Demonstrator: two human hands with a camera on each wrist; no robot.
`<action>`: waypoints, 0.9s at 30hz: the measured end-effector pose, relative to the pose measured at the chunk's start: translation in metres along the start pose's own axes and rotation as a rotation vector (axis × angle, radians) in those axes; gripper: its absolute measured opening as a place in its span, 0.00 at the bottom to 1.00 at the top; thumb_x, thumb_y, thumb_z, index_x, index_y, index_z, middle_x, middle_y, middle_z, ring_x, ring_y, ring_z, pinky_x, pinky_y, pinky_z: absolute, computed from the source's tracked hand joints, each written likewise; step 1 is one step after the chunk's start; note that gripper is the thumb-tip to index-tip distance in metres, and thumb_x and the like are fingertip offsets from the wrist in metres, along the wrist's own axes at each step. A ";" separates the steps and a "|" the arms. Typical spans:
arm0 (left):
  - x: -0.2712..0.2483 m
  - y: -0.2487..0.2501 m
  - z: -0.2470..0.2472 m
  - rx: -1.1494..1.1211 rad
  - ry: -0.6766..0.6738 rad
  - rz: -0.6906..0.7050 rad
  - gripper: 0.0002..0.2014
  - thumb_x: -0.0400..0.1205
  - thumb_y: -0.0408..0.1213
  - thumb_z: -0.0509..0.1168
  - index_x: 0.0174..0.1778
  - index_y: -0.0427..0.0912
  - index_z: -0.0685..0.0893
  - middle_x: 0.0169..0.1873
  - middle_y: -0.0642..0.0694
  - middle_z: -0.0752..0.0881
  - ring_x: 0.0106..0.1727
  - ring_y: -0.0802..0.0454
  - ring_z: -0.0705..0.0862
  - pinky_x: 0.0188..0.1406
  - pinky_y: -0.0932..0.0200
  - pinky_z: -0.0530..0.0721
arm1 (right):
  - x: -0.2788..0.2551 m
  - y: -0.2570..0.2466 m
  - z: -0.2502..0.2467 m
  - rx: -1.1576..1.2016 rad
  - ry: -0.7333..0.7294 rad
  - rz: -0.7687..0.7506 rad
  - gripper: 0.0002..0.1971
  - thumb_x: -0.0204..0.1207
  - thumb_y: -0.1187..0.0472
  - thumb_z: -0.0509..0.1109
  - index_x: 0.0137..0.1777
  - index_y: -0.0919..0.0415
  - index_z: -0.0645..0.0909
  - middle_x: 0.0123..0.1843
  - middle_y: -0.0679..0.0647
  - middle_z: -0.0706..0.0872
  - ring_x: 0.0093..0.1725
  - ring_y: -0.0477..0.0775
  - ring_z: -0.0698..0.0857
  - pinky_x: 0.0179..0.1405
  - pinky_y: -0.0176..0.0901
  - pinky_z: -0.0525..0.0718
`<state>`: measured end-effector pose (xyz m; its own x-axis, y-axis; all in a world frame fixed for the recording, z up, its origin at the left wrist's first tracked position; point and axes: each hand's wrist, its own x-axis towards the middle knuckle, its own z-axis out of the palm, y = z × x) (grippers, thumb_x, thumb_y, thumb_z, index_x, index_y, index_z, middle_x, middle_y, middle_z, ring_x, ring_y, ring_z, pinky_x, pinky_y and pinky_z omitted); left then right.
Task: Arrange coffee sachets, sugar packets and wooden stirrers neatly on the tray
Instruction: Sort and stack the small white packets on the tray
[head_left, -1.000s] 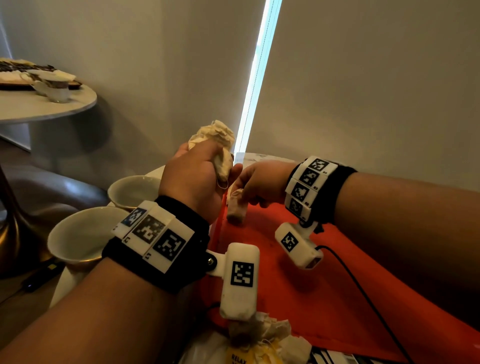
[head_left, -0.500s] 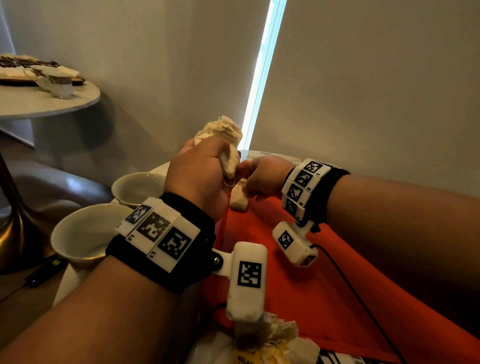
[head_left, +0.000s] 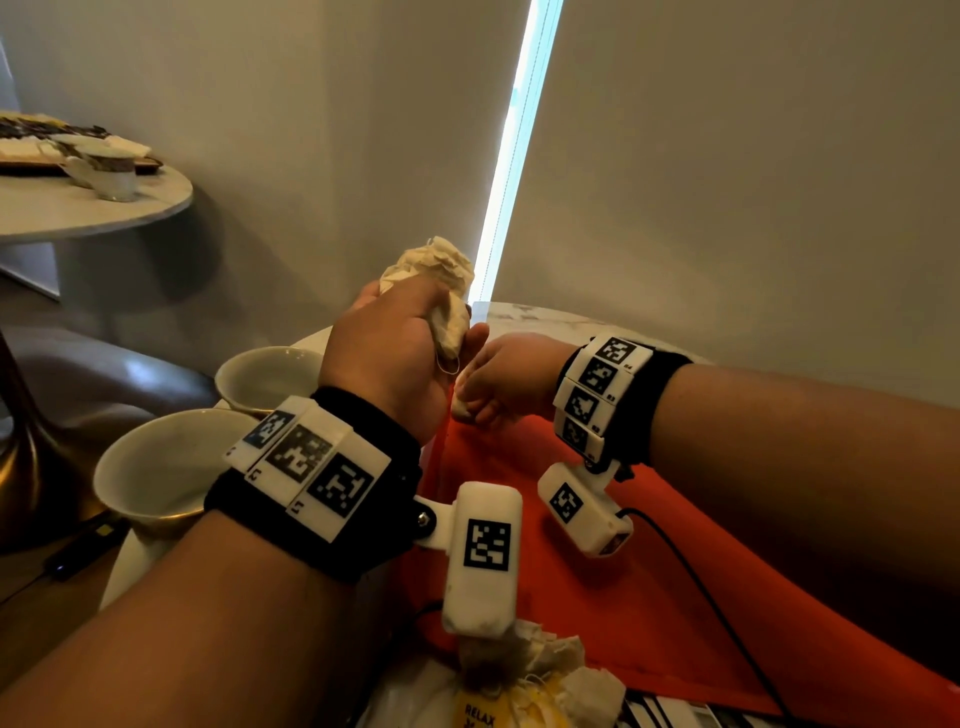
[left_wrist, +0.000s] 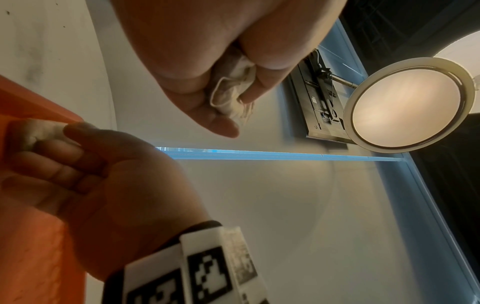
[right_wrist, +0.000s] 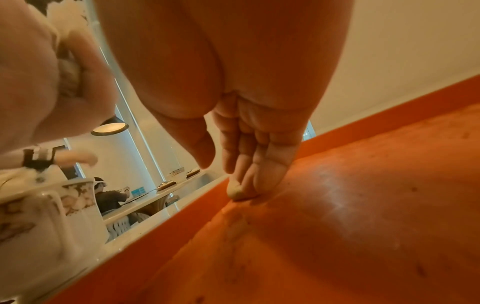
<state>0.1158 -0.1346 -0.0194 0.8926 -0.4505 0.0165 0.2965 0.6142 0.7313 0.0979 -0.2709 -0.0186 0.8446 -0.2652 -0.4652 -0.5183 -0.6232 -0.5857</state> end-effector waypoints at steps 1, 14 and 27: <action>-0.001 0.001 0.001 0.008 0.008 -0.008 0.10 0.78 0.31 0.67 0.54 0.35 0.80 0.45 0.39 0.85 0.41 0.46 0.87 0.42 0.50 0.90 | 0.002 0.000 0.002 -0.024 0.027 -0.012 0.14 0.85 0.71 0.58 0.37 0.61 0.73 0.33 0.60 0.74 0.28 0.52 0.71 0.28 0.40 0.73; -0.024 0.008 0.015 0.033 -0.084 -0.186 0.05 0.86 0.33 0.64 0.47 0.39 0.85 0.35 0.43 0.88 0.24 0.54 0.86 0.27 0.64 0.84 | -0.009 0.013 -0.022 0.135 0.395 -0.170 0.03 0.82 0.65 0.68 0.48 0.59 0.83 0.42 0.55 0.88 0.37 0.51 0.87 0.39 0.46 0.89; -0.025 -0.003 0.016 0.029 -0.108 -0.242 0.11 0.88 0.28 0.59 0.64 0.34 0.79 0.50 0.33 0.85 0.45 0.44 0.88 0.32 0.55 0.91 | -0.064 0.013 -0.039 0.459 0.564 -0.541 0.15 0.70 0.49 0.76 0.44 0.60 0.82 0.33 0.53 0.82 0.31 0.51 0.81 0.27 0.43 0.77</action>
<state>0.0876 -0.1358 -0.0107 0.7553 -0.6493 -0.0894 0.4855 0.4625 0.7419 0.0425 -0.2901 0.0295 0.8661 -0.4182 0.2738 0.0675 -0.4448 -0.8931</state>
